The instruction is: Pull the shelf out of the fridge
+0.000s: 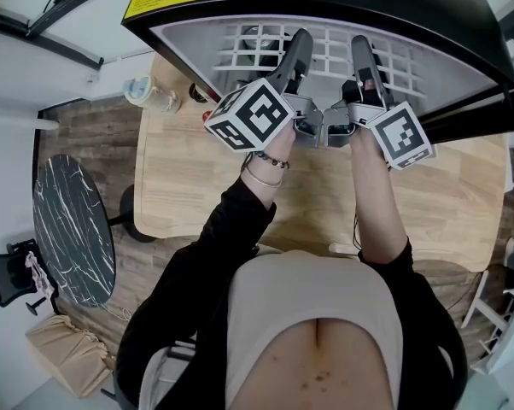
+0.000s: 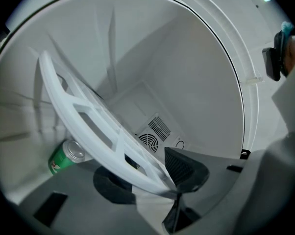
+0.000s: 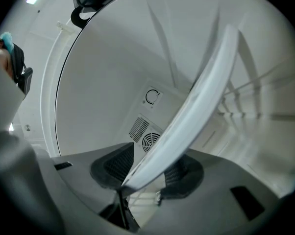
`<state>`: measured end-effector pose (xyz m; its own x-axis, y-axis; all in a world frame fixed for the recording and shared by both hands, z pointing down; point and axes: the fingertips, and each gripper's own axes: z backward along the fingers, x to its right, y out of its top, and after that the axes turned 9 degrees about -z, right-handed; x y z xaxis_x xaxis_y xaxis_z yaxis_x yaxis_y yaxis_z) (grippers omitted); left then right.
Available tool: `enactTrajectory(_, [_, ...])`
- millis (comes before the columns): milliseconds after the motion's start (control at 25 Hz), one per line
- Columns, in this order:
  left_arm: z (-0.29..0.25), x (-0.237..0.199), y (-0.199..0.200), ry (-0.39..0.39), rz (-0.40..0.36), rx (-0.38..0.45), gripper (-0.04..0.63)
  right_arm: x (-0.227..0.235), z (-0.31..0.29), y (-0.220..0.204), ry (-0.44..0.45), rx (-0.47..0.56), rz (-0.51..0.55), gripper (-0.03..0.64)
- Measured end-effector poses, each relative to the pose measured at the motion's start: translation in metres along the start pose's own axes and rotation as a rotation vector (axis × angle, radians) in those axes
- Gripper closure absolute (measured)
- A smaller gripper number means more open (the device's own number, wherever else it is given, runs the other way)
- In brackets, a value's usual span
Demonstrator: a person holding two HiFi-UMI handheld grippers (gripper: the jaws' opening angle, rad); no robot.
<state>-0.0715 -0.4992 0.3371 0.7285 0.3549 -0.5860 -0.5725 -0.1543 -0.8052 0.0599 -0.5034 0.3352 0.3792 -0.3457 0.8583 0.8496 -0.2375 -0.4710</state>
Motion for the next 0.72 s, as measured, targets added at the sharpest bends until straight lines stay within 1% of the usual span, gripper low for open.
enactTrajectory(720, [0.017, 0.006, -0.005, -0.005, 0.018, -0.002, 0.422, -0.004, 0.018, -0.005, -0.005, 0.002, -0.018, 0.440])
